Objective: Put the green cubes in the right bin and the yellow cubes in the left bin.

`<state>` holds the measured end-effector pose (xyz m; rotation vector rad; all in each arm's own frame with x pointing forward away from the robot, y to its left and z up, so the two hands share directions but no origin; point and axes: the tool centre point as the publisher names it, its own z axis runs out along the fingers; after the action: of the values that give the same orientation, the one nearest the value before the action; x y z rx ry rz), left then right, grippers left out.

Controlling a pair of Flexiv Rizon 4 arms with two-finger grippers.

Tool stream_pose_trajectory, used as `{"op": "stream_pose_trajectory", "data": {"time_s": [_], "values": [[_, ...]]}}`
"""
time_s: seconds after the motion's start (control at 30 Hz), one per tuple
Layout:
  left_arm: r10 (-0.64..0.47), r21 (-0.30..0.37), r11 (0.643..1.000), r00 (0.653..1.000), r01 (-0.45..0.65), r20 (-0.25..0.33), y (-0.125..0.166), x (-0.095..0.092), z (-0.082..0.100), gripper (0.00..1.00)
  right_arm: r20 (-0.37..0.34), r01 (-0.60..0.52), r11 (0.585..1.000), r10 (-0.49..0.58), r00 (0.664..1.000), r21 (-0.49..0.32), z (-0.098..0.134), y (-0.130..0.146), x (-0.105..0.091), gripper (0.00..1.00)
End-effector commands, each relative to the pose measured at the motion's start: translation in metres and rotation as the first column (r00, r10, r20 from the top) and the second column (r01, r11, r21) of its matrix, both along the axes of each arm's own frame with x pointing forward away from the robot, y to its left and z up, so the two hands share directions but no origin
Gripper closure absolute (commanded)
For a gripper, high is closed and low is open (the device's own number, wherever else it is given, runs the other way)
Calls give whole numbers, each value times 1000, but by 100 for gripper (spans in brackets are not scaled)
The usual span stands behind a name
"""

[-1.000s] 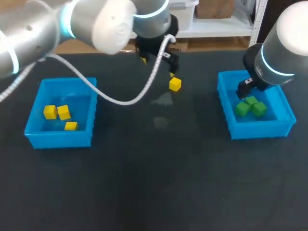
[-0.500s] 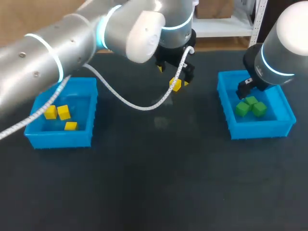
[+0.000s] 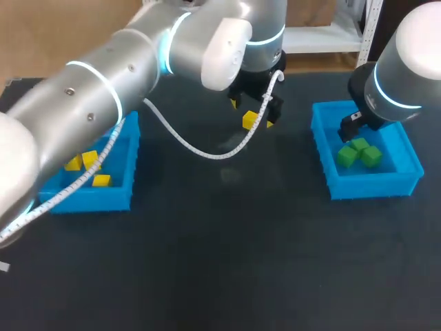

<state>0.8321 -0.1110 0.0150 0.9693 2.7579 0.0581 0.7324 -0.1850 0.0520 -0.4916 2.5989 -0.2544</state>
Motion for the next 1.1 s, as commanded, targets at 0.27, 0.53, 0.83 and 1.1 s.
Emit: {"op": "stream_pose_trajectory", "data": {"time_s": [0.27, 0.53, 0.83, 1.1], "values": [[2, 32, 1000, 999, 0, -50, 0, 11, -12, 0, 4, 1, 1000, -1, 1000, 0, 0, 0, -1, 0], [-17, 62, 998, 998, 21, -59, 8, -2, -19, 100, 4, 1, 1000, -1, 1000, 0, 0, 0, -1, 0], [7, 15, 1000, 1000, -7, -15, 34, -11, -1, 100, 4, 1, 1000, -1, 1000, 0, 0, 0, -1, 0], [21, -50, 999, 999, -19, 41, 63, -17, 35, 100, 4, 1, 1000, -1, 1000, 0, 0, 0, -1, 0]]}}
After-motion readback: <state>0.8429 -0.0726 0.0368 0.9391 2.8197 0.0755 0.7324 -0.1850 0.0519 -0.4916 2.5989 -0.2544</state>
